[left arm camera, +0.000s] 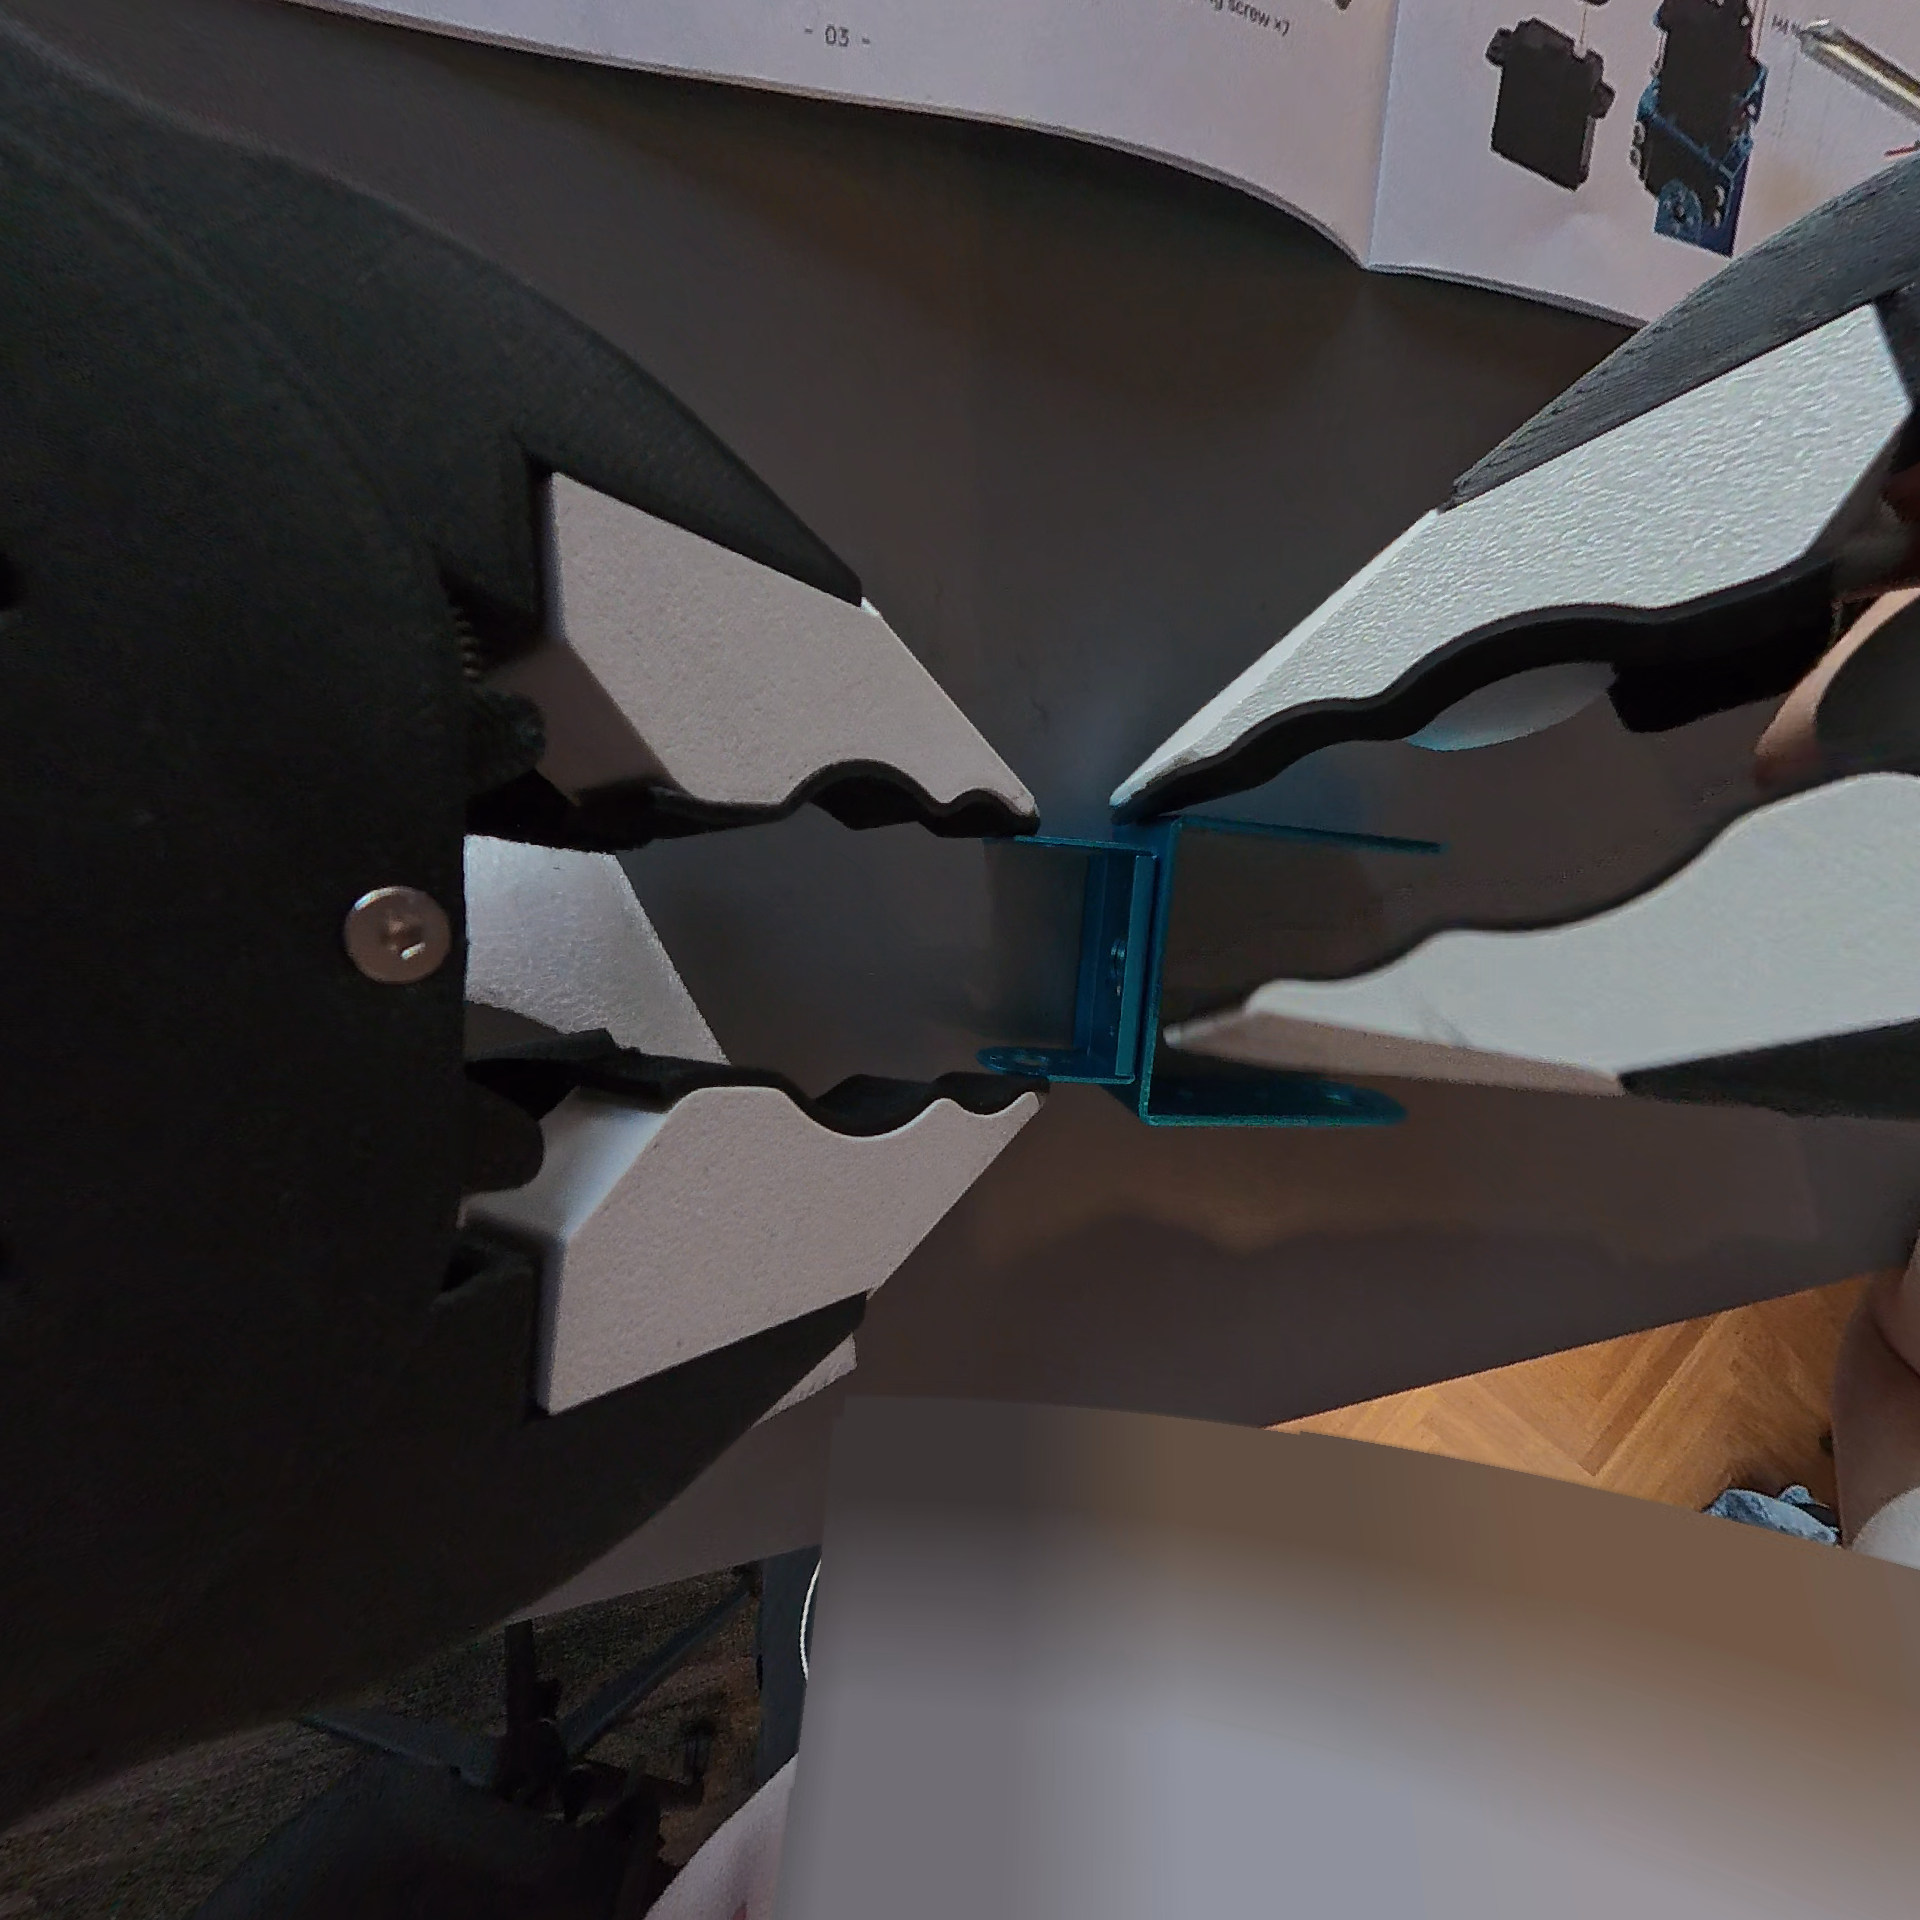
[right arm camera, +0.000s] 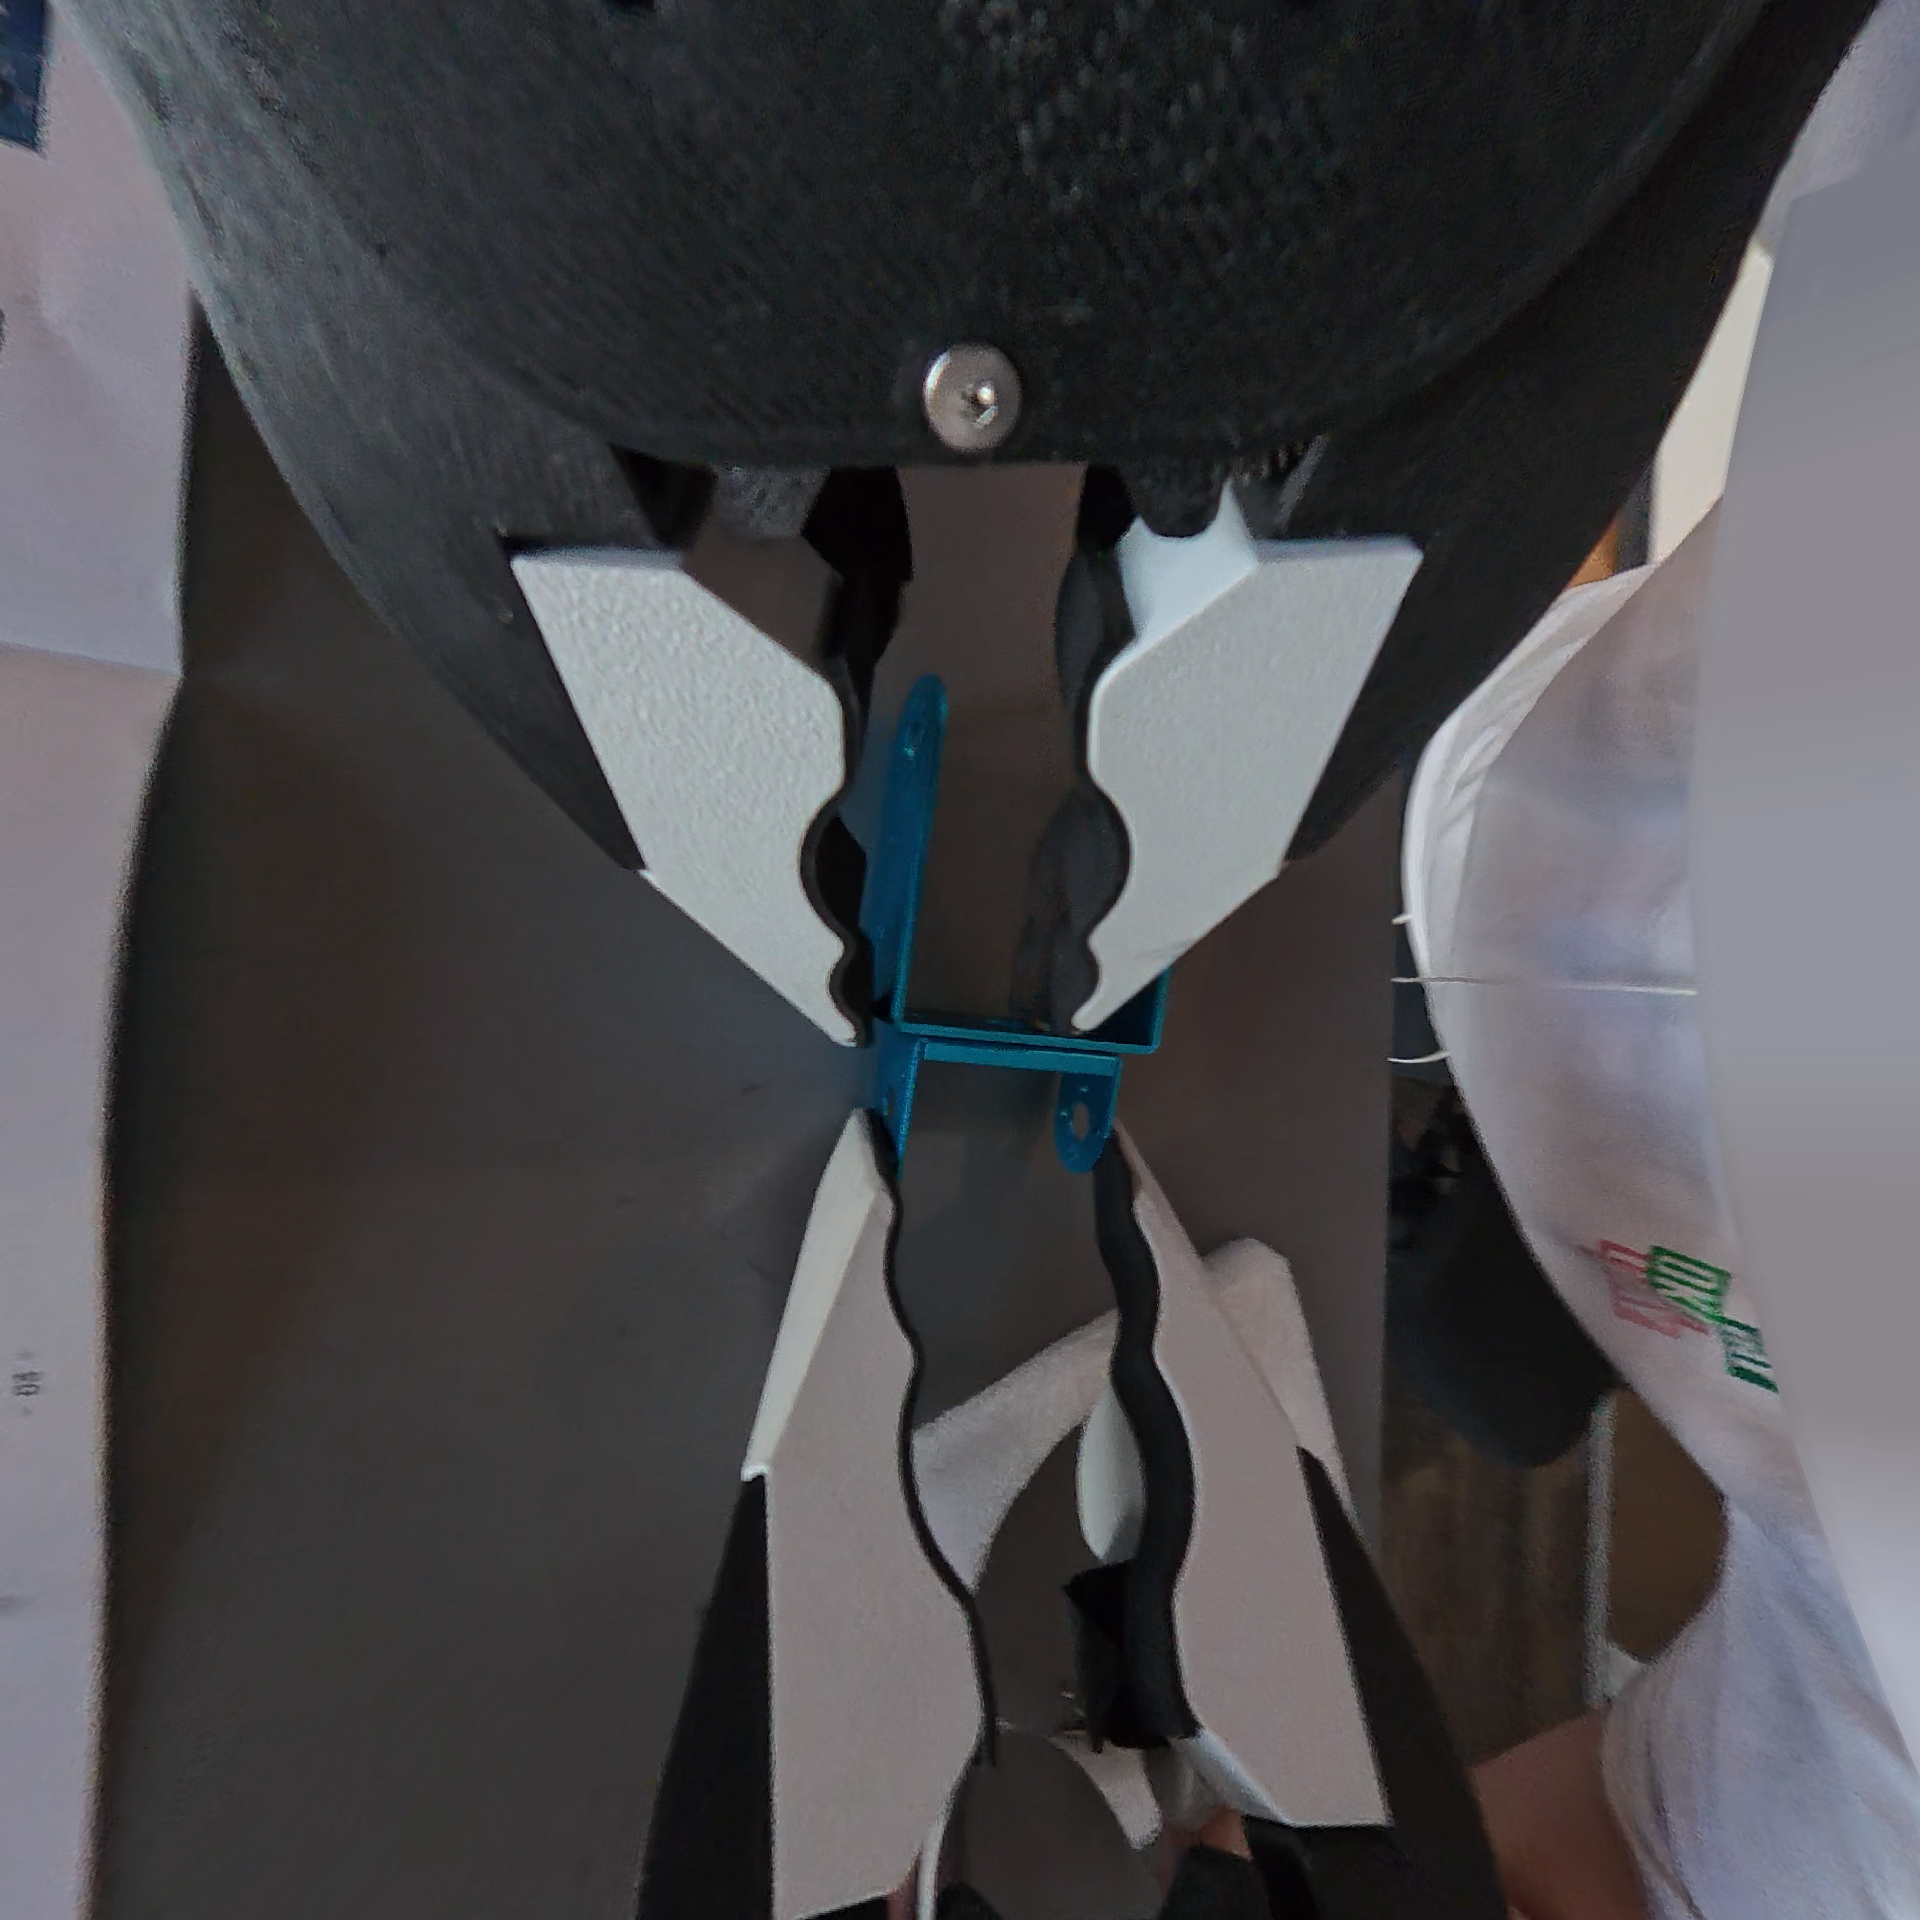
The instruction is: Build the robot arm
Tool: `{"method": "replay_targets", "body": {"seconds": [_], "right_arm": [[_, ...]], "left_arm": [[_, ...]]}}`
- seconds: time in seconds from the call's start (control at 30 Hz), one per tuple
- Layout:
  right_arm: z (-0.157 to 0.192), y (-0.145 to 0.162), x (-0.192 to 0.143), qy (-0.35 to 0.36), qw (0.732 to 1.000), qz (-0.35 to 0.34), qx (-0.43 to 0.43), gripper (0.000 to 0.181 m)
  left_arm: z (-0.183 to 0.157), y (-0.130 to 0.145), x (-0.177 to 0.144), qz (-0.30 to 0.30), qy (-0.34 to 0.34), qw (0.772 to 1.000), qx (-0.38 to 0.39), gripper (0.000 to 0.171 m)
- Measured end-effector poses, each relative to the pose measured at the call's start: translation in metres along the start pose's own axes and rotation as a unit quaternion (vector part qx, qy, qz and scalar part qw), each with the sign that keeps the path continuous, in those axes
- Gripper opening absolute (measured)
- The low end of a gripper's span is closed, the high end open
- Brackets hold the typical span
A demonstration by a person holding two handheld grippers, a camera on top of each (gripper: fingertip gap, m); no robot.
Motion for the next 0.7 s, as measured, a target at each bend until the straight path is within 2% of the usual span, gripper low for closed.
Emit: {"method": "replay_targets", "body": {"seconds": [0.03,0.13,0.37,0.63,0.7], "right_arm": [[0.0026,-0.0004,-0.0002,-0.013,1.0,-0.003,0.005,0.041],[0.0034,0.0008,0.0004,-0.002,1.0,0.004,-0.017,0.041],[0.002,0.0003,0.0033,0.059,0.996,0.023,-0.065,0.034],[0.001,-0.0006,0.0016,0.018,0.999,0.01,-0.025,0.032],[-0.0007,-0.0011,0.0001,0.014,1.0,0.004,-0.015,0.025]], "left_arm": [[0.0,0.0,0.0,0.0,0.0,1.0,-0.001,0.045],[0.0,0.0,0.0,0.0,0.001,1.0,-0.002,0.045],[0.0001,0.0,0.0,0.0,0.002,1.0,-0.004,0.045],[-0.0003,0.0002,0.0005,0.002,0.0,1.0,0.002,0.045],[-0.0011,0.0004,0.0006,0.003,0.002,1.0,0.002,0.045]]}}
Point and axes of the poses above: each gripper's, where its closed fingertips meet, x out along the fingers, y out of its underside, z = x × y across the jaws, the point moved 3 cm from there along -x, back along the fingers, and after that the axes turned 4 degrees about -z, right-handed, at the moved point
